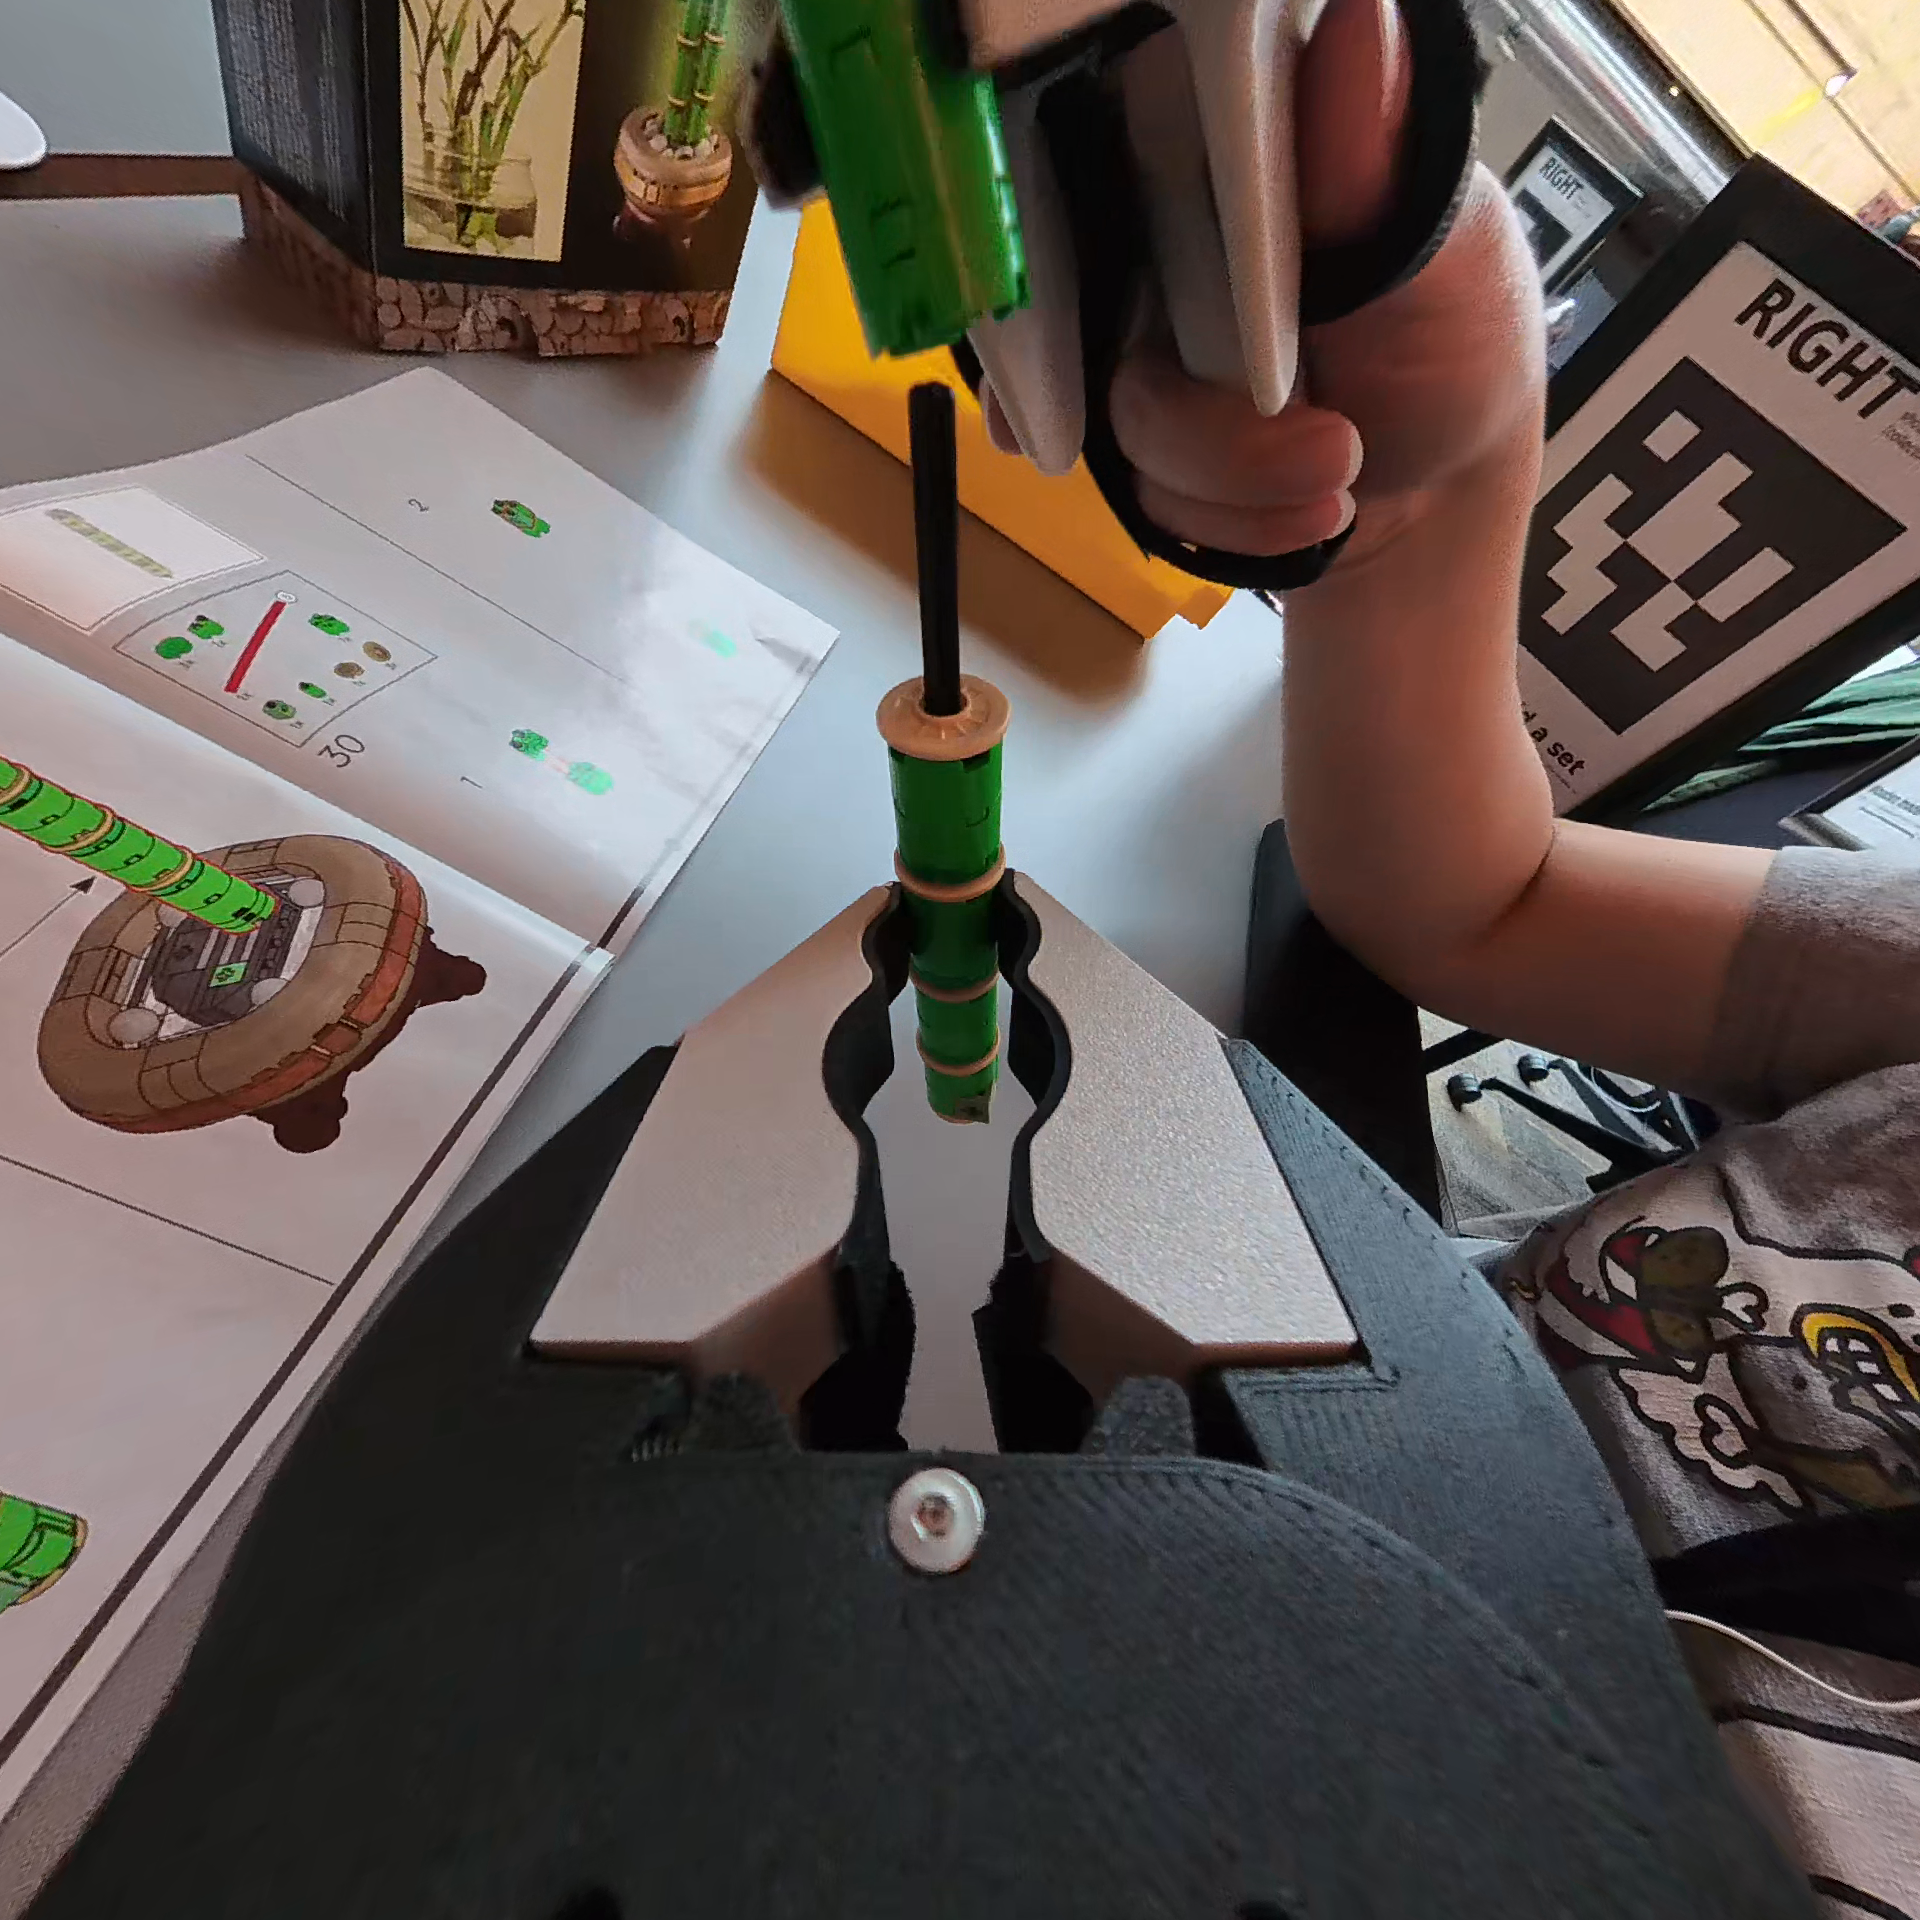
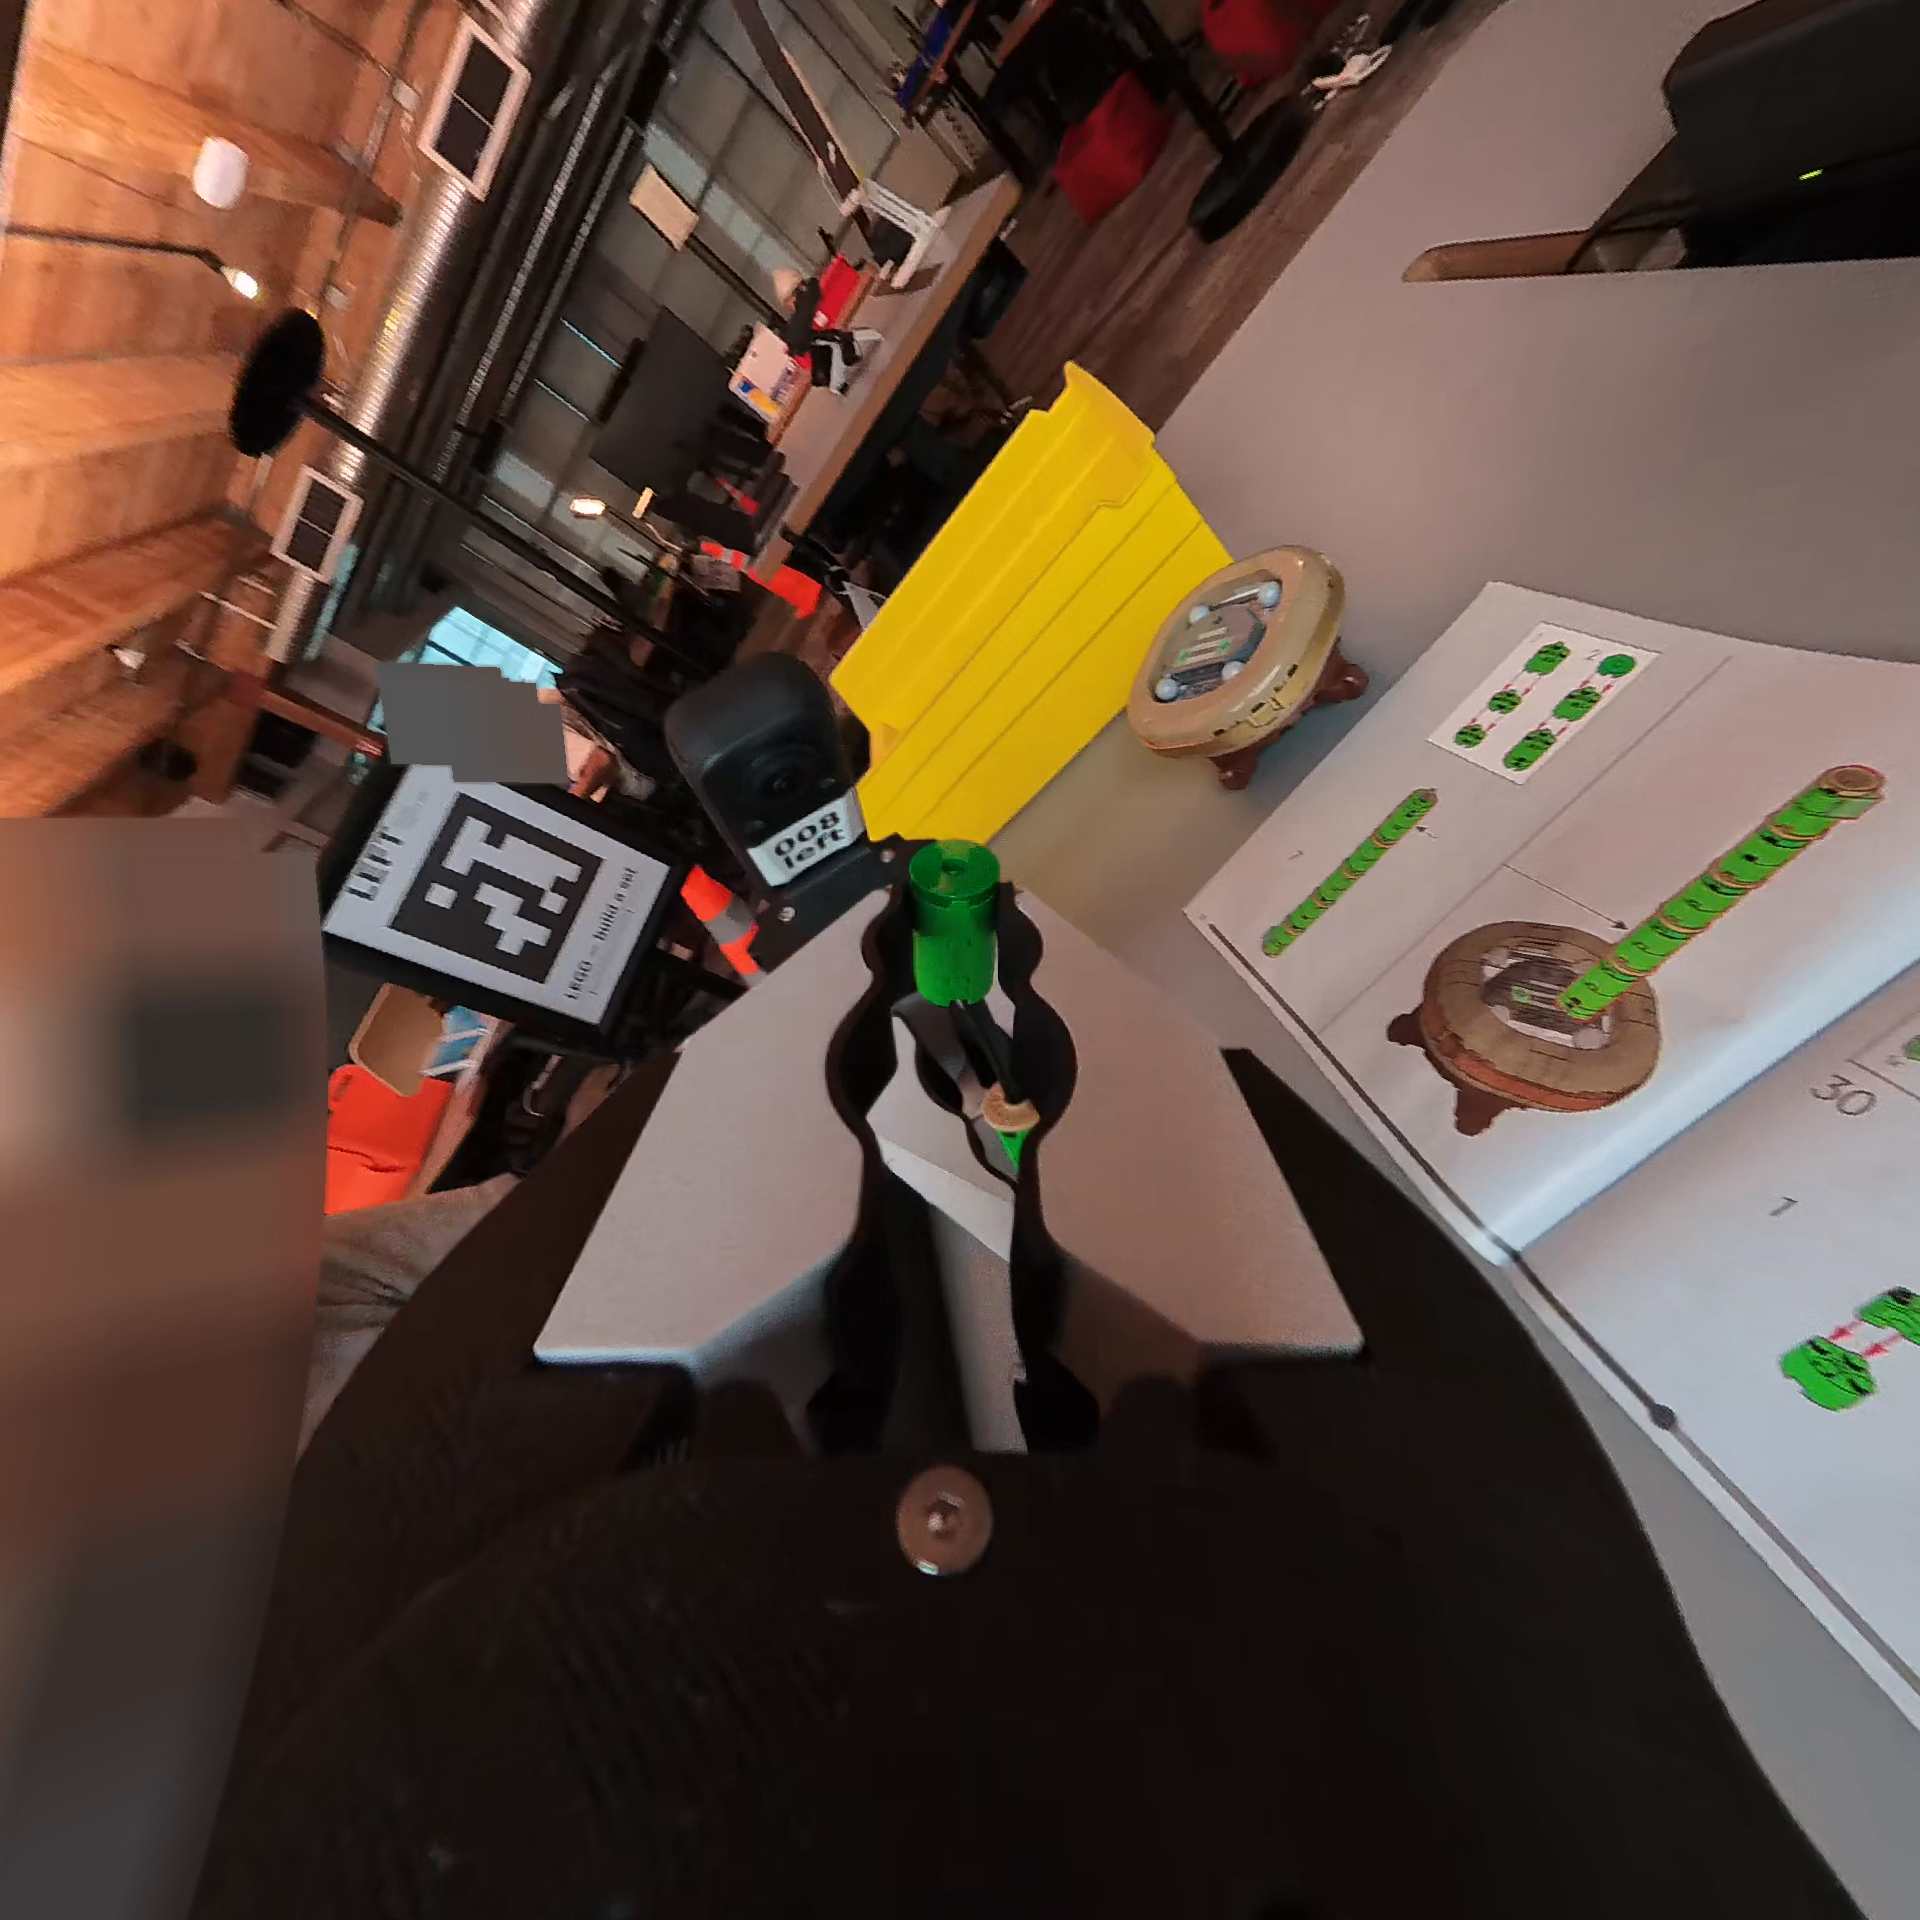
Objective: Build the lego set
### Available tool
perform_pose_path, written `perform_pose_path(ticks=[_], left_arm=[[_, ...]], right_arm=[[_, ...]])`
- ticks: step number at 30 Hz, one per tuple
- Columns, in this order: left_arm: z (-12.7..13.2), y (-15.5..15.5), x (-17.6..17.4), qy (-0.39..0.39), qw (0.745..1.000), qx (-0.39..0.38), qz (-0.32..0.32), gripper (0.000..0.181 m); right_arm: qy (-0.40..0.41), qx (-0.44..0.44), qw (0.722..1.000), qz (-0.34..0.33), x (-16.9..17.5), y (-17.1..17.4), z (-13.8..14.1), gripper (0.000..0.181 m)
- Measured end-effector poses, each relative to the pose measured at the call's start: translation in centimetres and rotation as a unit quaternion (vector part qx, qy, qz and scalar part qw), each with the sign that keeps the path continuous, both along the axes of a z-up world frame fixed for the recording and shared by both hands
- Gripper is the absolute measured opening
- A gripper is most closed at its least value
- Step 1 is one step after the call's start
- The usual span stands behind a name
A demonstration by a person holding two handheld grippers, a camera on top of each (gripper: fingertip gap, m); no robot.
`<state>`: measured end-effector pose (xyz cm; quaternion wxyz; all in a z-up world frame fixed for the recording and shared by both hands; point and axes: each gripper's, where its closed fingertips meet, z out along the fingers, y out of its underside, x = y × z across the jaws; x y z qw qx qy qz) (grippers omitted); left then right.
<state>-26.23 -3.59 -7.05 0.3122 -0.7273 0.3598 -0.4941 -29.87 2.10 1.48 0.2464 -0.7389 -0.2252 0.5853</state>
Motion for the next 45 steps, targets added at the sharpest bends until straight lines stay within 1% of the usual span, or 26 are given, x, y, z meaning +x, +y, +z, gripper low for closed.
perform_pose_path(ticks=[8,10,15,18,21,26,29,32,34,38,40,42,45], left_arm=[[-0.9,0.2,-0.1,0.027,1.0,0.011,0.005,0.015],[-1.0,0.2,-0.1,0.031,0.999,0.011,0.005,0.015],[-1.4,0.5,-0.3,0.051,0.998,0.028,0.011,0.015],[-1.8,0.7,-0.4,0.073,0.996,0.049,0.016,0.015],[-2.6,1.0,-0.6,0.103,0.992,0.074,0.016,0.015],[-2.8,1.1,-0.6,0.118,0.988,0.095,0.017,0.015],[-2.3,0.8,-0.5,0.102,0.991,0.085,0.013,0.015],[-1.0,0.3,-0.2,0.058,0.997,0.051,0.006,0.015],[-0.3,0.4,-0.5,0.04,0.998,0.044,0.009,0.015],[-0.2,0.7,-1.0,0.039,0.998,0.047,0.015,0.015],[-0.2,0.9,-1.0,0.033,0.998,0.042,0.019,0.015],[0.1,1.1,-1.1,0.017,0.999,0.031,0.021,0.015],[1.1,1.1,-1.1,-0.02,0.999,0.02,0.021,0.015]], right_arm=[[-0.073,0.065,0.995,0.002,-0.3,-0.4,-1.0,0.014],[-0.094,0.094,0.991,0.004,-0.2,-0.5,-1.0,0.014],[-0.154,0.199,0.968,0.016,-0.2,-1.1,-1.0,0.015],[-0.191,0.231,0.954,0.014,0.0,-1.1,-1.3,0.014],[-0.213,0.234,0.948,0.018,0.0,-1.3,-1.8,0.015],[-0.2,0.194,0.96,0.009,0.1,-1.1,-2.1,0.015],[-0.188,0.19,0.963,0.013,0.0,-1.0,-2.0,0.014],[-0.194,0.206,0.959,0.027,-0.3,-1.1,-2.7,0.014],[-0.168,0.182,0.968,0.034,-0.9,-1.4,-2.6,0.014],[-0.092,0.165,0.982,0.003,-1.5,-0.4,-1.1,0.014],[-0.021,0.138,0.99,-0.016,-1.5,0.0,0.4,0.013],[0.054,0.092,0.994,-0.029,-1.2,0.4,1.6,0.014],[0.175,0.004,0.984,-0.039,-0.6,1.2,2.9,0.013]])
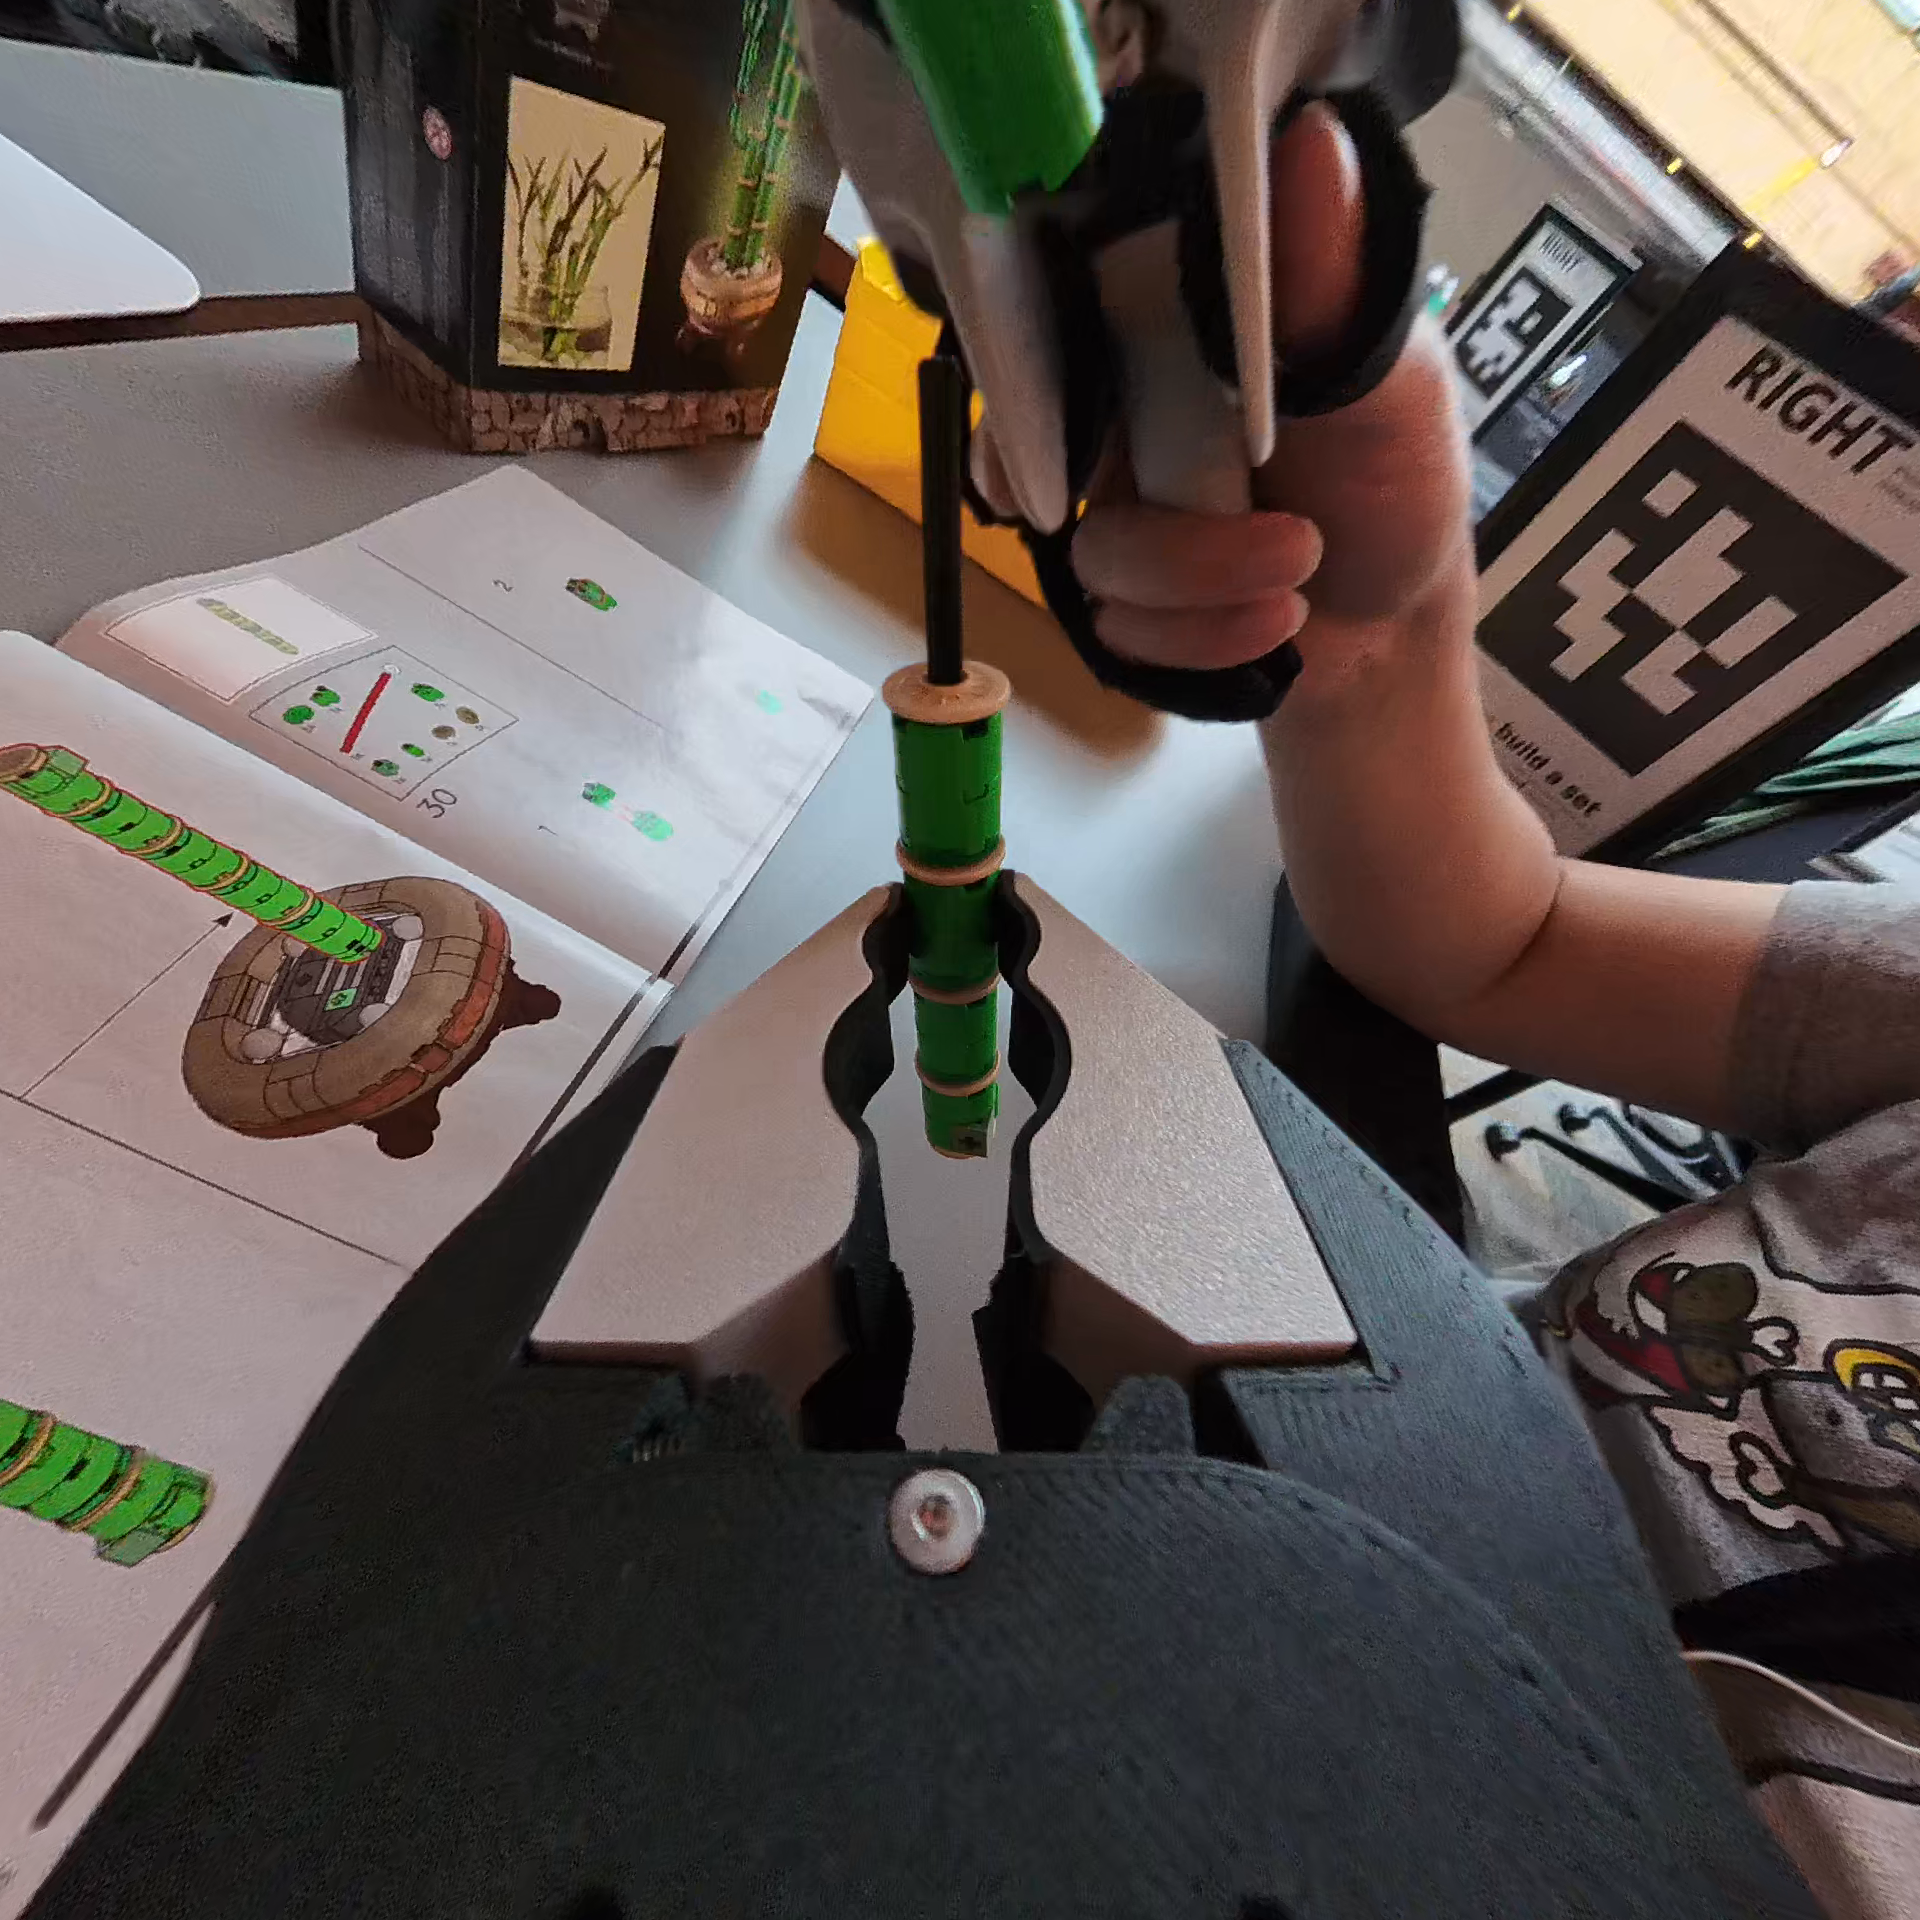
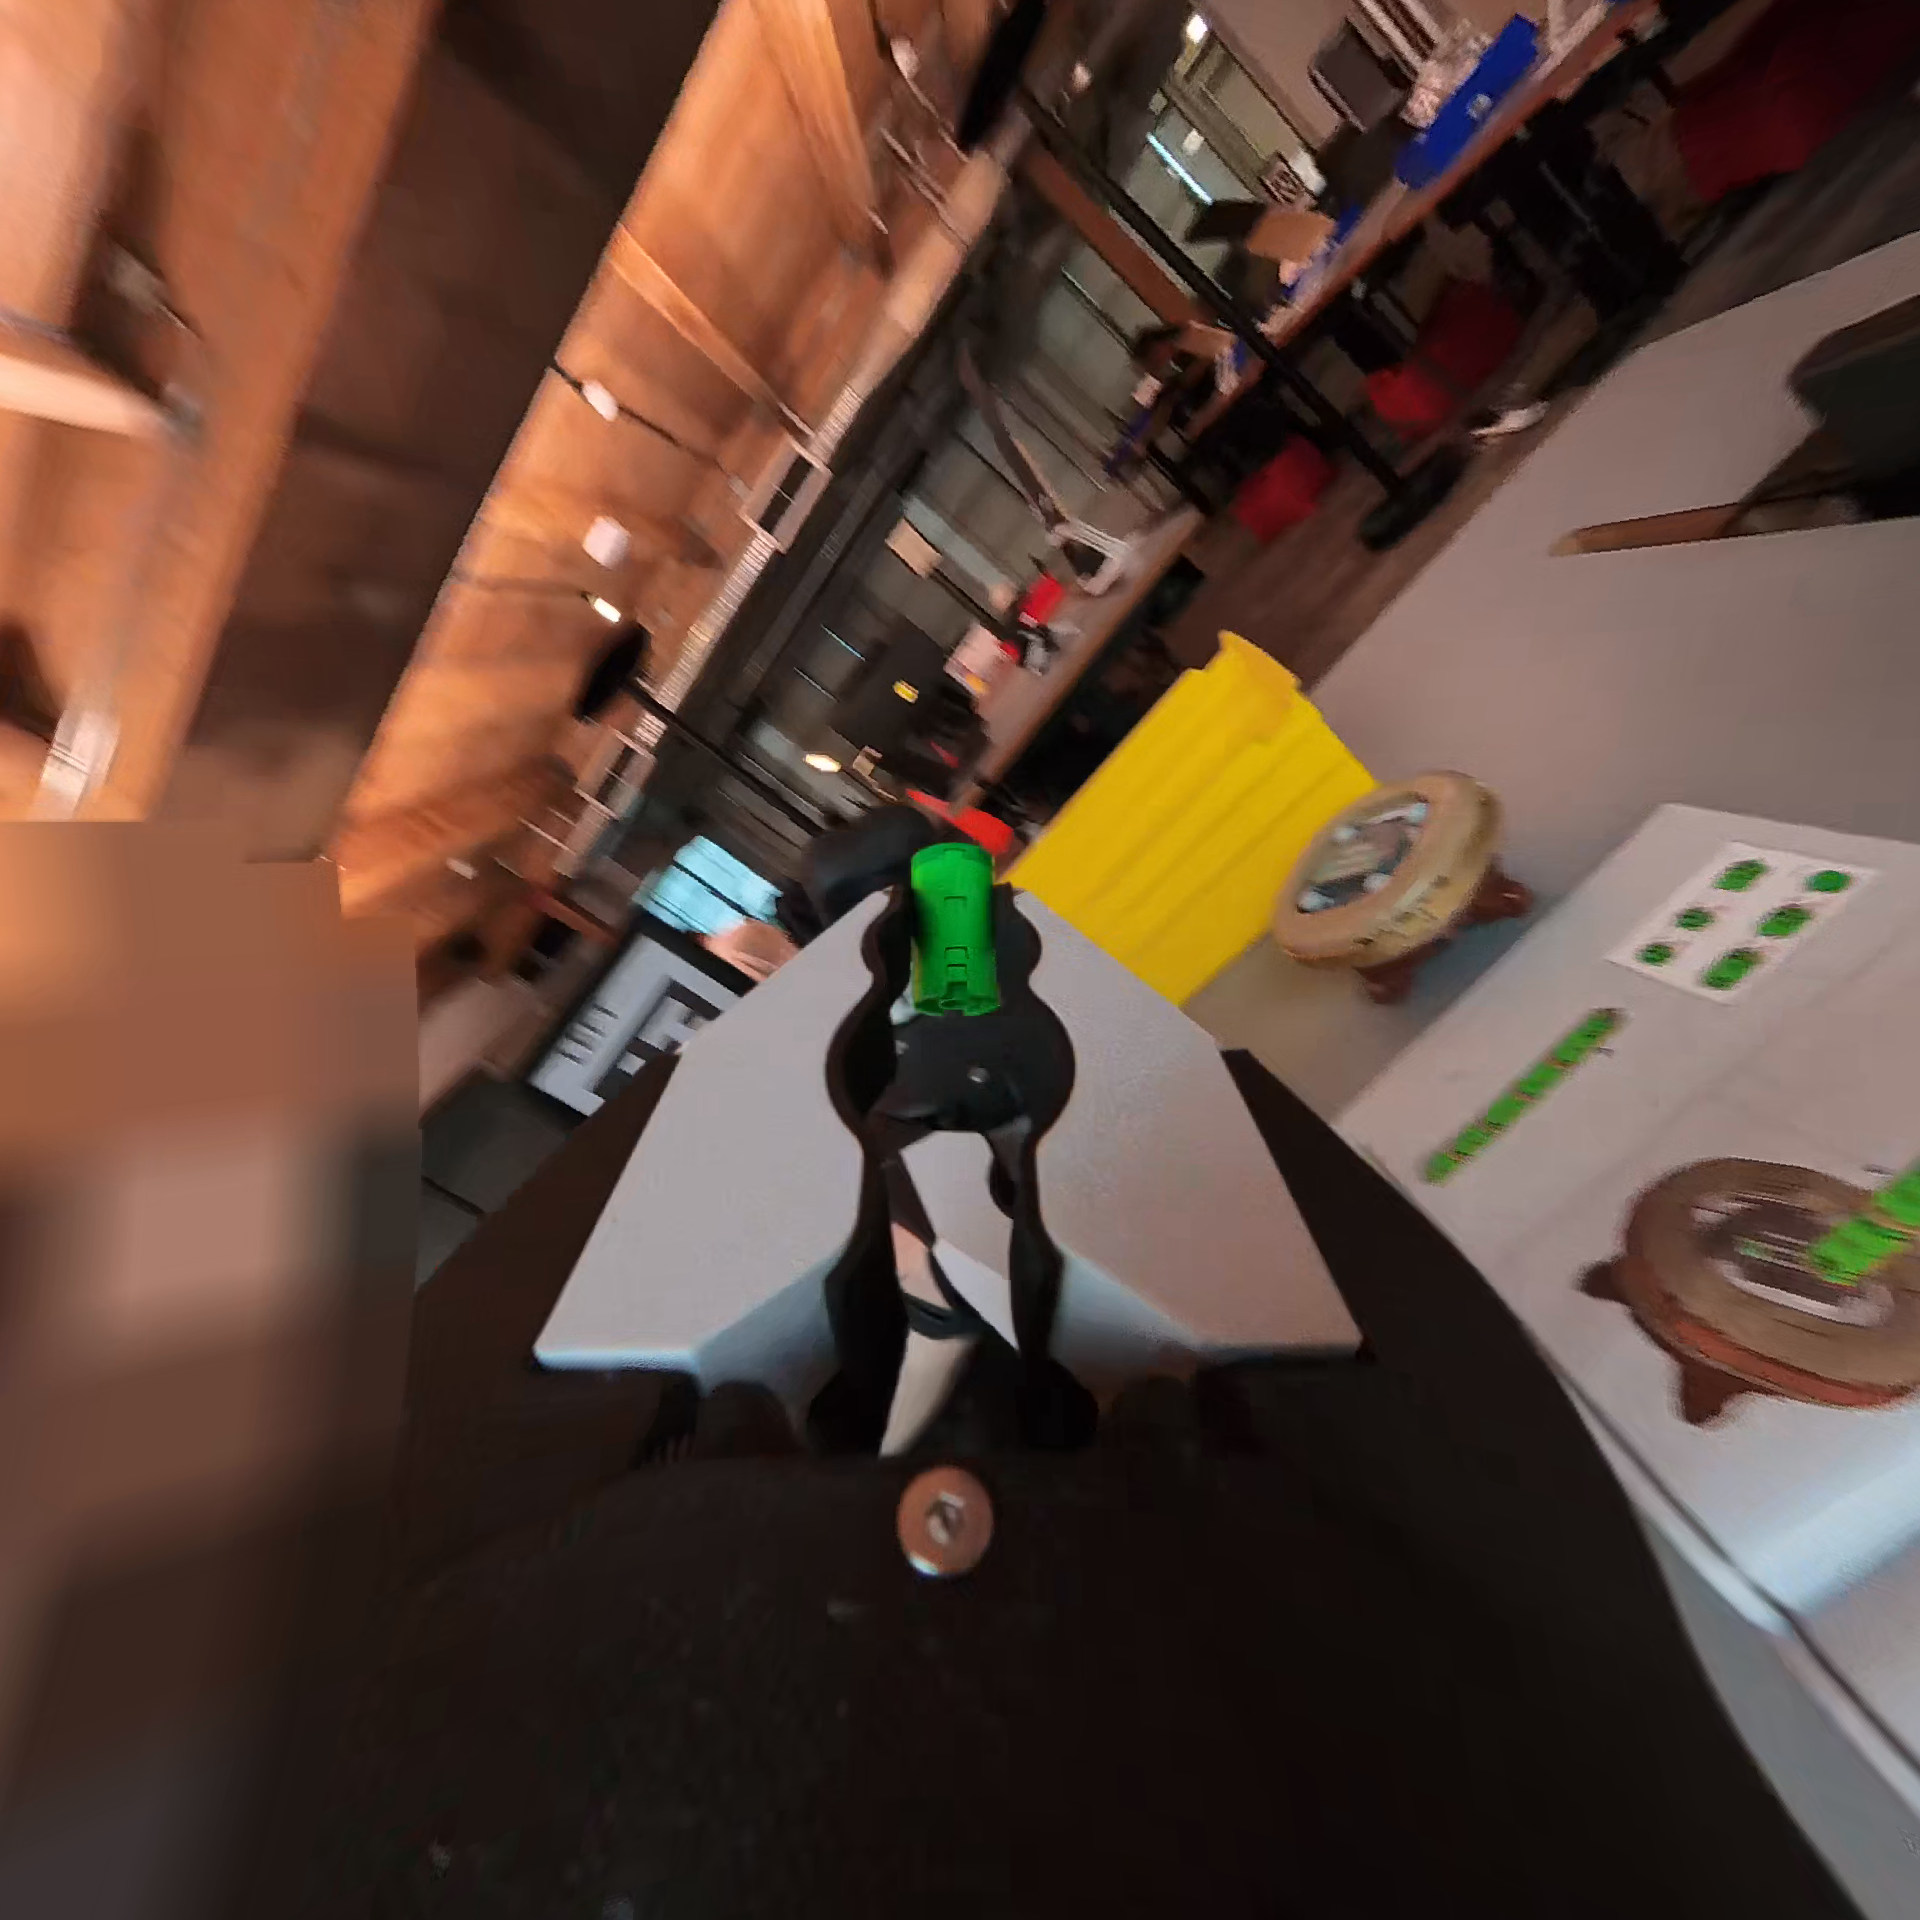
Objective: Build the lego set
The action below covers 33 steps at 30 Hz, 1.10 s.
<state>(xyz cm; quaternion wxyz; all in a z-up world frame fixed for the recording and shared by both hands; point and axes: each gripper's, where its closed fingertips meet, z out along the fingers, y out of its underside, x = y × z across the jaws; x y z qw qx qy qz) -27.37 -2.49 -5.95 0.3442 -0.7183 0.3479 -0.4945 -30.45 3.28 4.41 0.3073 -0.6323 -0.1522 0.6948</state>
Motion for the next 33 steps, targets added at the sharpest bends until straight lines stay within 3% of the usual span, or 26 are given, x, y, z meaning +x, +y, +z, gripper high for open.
perform_pose_path(ticks=[5,11,21,33], left_arm=[[2.6,-0.9,0.3,-0.08,0.997,-0.012,-0.02,0.015],[2.5,-0.9,0.4,-0.076,0.997,-0.007,-0.016,0.015],[2.4,-0.7,0.2,-0.065,0.998,-0.002,-0.007,0.015],[2.9,-0.7,0.1,-0.074,0.997,0.002,-0.007,0.015]], right_arm=[[0.189,-0.144,0.97,0.04,0.3,0.4,1.1,0.013],[0.251,-0.213,0.944,0.031,-0.7,0.0,1.0,0.014],[0.15,-0.068,0.986,-0.007,-1.3,-0.7,1.2,0.013],[0.051,0.079,0.995,-0.017,-1.9,-1.5,1.1,0.014]])
